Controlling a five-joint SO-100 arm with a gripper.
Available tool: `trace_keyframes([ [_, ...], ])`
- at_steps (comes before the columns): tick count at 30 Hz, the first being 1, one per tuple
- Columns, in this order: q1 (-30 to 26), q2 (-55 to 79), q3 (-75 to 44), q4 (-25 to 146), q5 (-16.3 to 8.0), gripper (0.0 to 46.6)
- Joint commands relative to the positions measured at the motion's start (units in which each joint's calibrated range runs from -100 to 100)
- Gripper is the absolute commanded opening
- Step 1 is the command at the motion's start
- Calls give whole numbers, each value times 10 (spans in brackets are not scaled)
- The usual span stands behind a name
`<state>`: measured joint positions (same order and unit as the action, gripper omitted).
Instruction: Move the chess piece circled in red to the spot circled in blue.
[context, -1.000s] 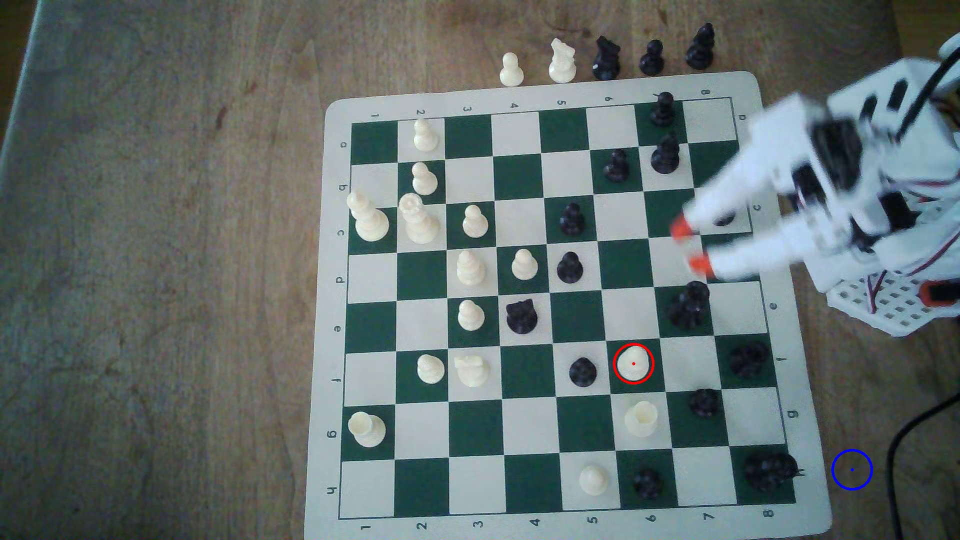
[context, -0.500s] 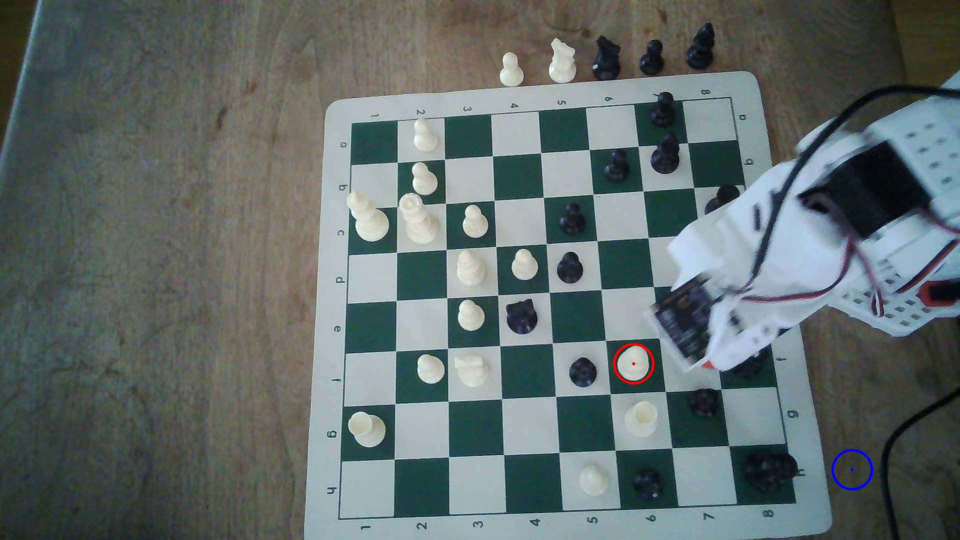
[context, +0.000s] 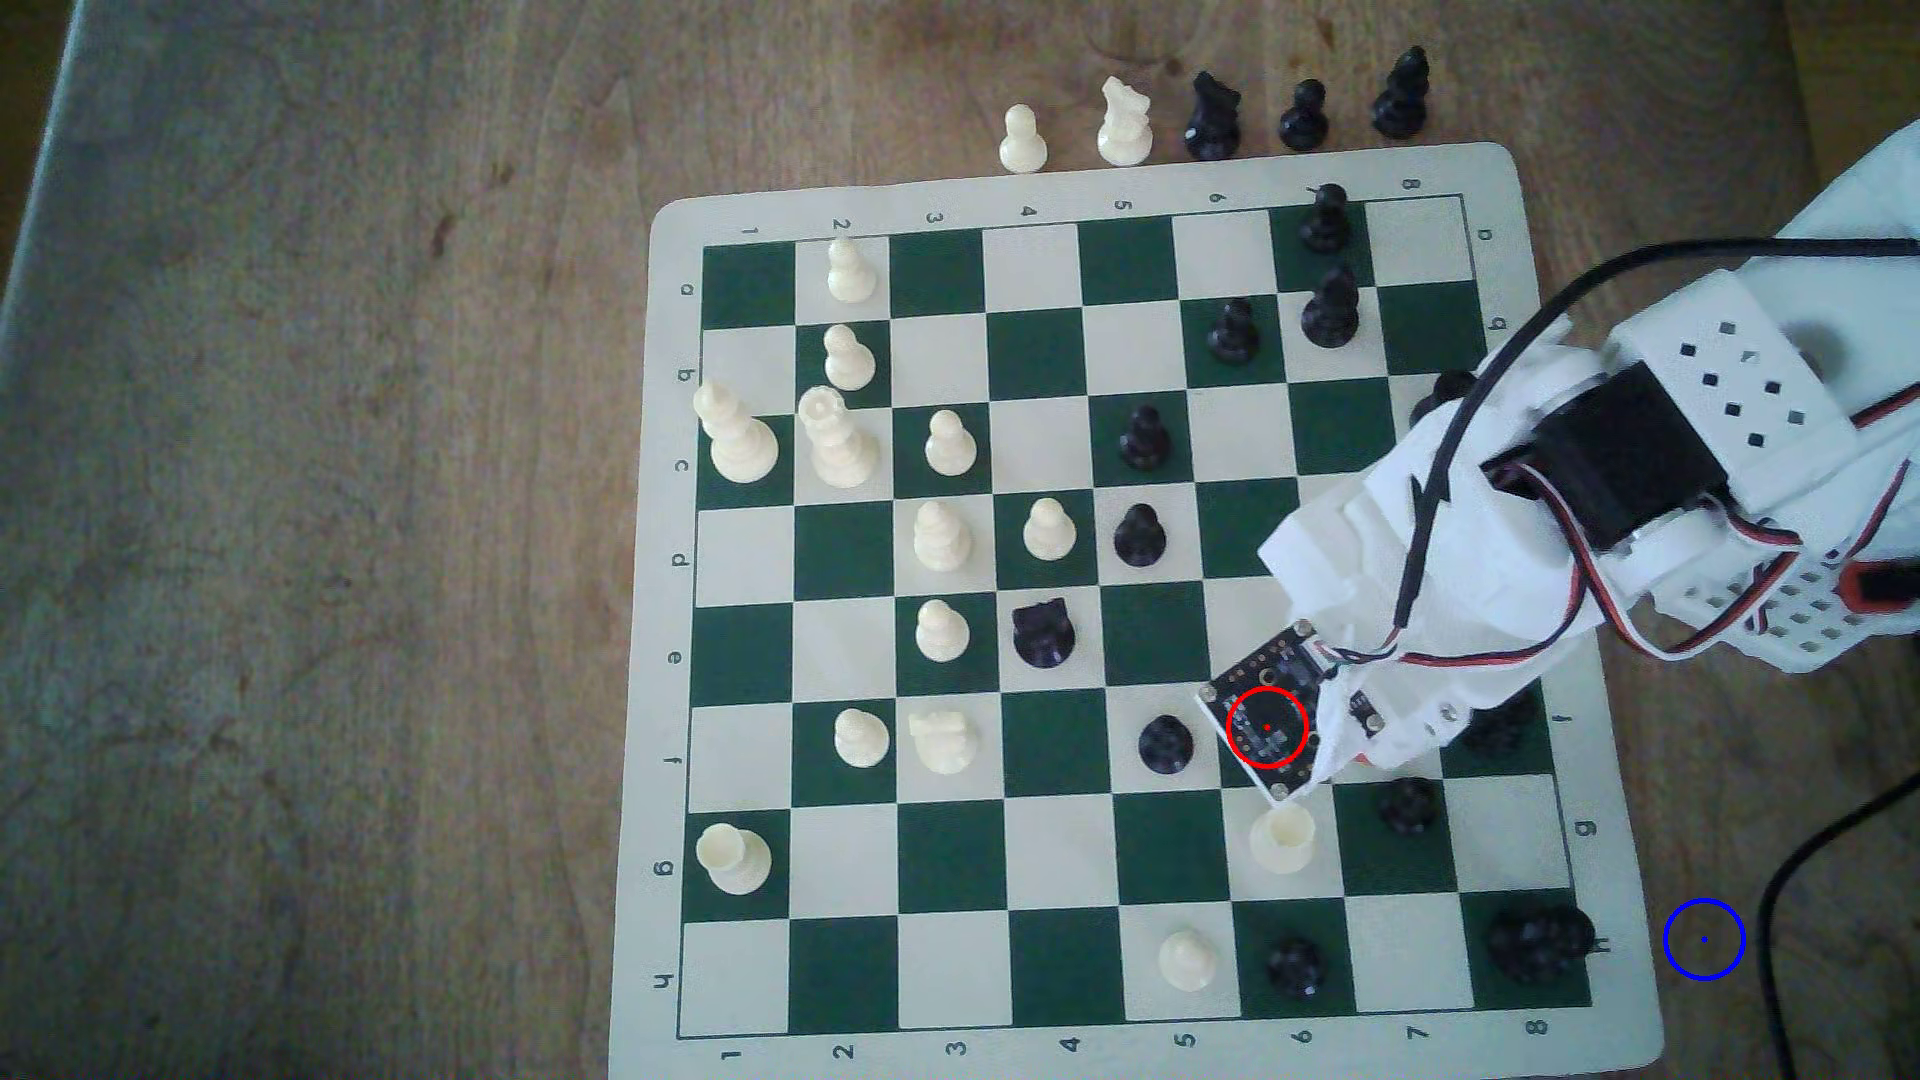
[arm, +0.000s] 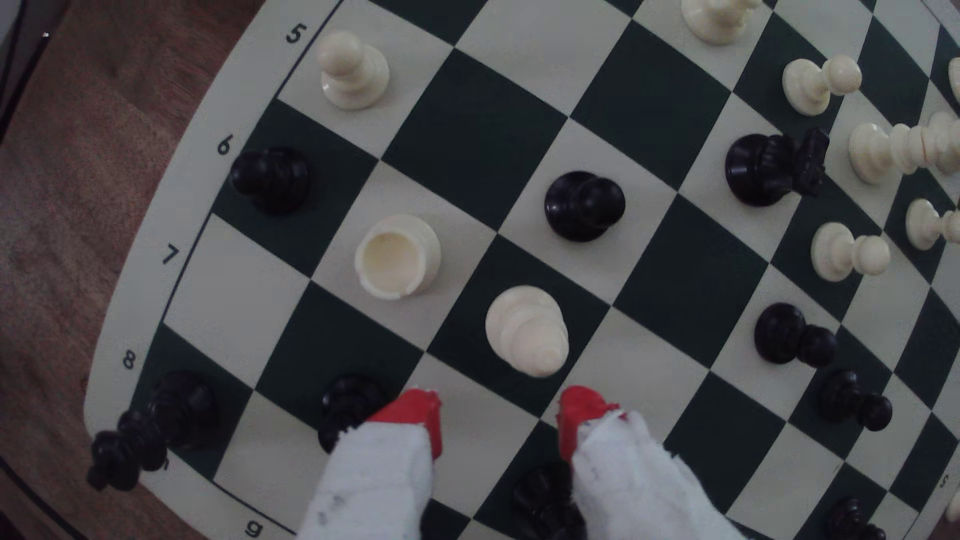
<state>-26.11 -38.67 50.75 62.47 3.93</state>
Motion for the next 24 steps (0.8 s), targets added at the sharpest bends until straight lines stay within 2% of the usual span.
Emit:
trace_keyframes([
  [1,9,17,-59,-10,11,117],
  [24,22,134,-105,-45,24,117],
])
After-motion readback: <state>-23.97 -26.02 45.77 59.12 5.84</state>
